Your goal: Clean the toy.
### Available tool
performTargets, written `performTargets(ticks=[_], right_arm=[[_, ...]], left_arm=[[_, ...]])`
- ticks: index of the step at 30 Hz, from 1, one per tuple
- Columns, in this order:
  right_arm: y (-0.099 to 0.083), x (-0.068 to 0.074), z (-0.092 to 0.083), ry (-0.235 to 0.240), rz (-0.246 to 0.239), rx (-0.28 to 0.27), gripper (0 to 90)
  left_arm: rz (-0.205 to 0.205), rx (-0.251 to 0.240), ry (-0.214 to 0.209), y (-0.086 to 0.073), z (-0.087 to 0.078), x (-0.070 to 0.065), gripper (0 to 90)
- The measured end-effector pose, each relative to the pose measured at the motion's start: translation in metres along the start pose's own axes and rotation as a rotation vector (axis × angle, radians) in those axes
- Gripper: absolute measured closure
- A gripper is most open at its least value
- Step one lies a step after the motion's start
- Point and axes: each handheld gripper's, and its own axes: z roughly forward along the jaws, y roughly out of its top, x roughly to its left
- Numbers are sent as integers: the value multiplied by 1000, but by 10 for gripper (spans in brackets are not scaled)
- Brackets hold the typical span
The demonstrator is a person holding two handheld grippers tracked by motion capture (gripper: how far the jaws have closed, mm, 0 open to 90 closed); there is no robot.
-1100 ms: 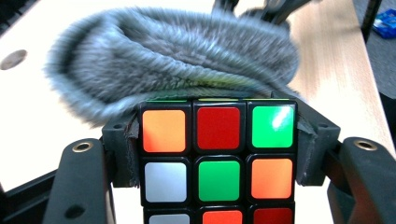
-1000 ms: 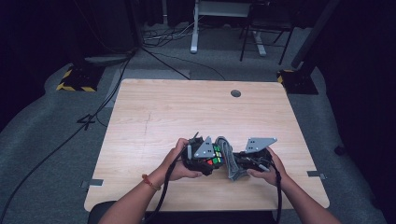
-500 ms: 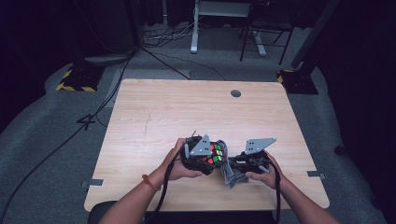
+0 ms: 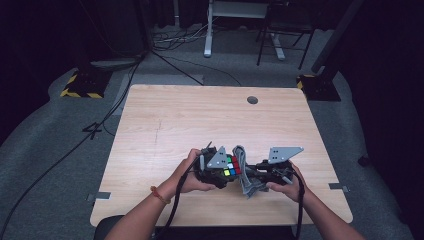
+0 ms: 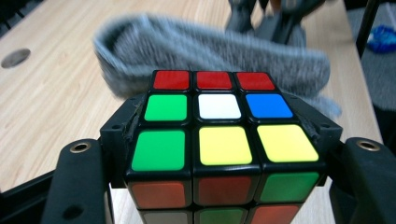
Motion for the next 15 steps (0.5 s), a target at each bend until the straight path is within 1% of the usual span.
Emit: performTargets(ticks=[1, 3, 4, 6, 8, 9, 10, 11, 13, 14, 15], right_arm=[[0, 0, 0, 0, 1, 0, 800], [0, -1, -1, -5, 0, -6, 800], [0, -1, -2, -7, -3, -10, 800], [0, -2, -4, -9, 3, -23, 800], [0, -2, -4, -17, 5, -24, 800], [0, -2, -4, -29, 0, -14, 801], [0, -2, -2, -40, -8, 3, 801], [0, -2, -1, -43, -17, 22, 800], [-2, -3, 4, -45, -26, 70, 800], [-4, -4, 7, -38, -26, 97, 800], [-6, -4, 10, -32, -27, 106, 800]], left_arm=[[2, -5, 0, -1, 1, -1, 329], [14, 13, -5, 0, 2, -1, 331], [24, 10, 1, 0, 3, -2, 331], [32, 10, 2, 1, 2, -3, 332], [33, -3, 9, 2, 1, -4, 332], [30, -8, 1, 3, 1, -3, 333], [33, -13, 7, 4, 0, -3, 333], [34, -19, 22, 5, 0, -4, 334], [26, -45, 21, 6, -1, -4, 334], [13, -61, 21, 7, -2, -3, 334], [5, -70, 19, 7, -3, -3, 334]])
